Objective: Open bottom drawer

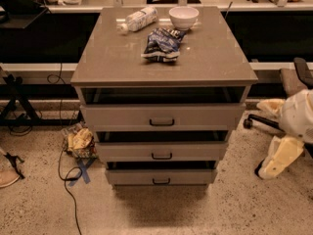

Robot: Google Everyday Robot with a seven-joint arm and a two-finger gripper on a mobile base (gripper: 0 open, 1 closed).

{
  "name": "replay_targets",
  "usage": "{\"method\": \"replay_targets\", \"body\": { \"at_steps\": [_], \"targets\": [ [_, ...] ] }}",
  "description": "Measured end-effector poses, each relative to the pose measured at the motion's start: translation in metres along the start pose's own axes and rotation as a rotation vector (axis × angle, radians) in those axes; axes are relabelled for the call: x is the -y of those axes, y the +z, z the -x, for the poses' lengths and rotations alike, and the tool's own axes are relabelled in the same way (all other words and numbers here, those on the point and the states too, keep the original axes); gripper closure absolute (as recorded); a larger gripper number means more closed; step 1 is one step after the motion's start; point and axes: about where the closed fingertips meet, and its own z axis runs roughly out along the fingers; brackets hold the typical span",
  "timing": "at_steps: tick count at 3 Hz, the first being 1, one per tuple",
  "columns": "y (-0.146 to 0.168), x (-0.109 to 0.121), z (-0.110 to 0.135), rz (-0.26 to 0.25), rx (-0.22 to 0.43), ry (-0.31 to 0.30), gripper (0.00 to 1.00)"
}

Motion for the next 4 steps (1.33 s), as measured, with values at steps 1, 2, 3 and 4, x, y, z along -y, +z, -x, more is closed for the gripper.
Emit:
{"method": "replay_targets", "body": {
  "at_steps": [1,2,3,4],
  "targets": [
    [0.113,-0.023,-0.031,0.115,0.164,-0.007,0.0],
    [0.113,-0.023,-0.031,0.115,0.164,-0.006,0.0],
    [0.126,-0.024,-0.04,0.136,0.174,0.013,0.0],
    [0.164,-0.022,-0.06,0.153,0.18,-0.01,0.0]
  ]
}}
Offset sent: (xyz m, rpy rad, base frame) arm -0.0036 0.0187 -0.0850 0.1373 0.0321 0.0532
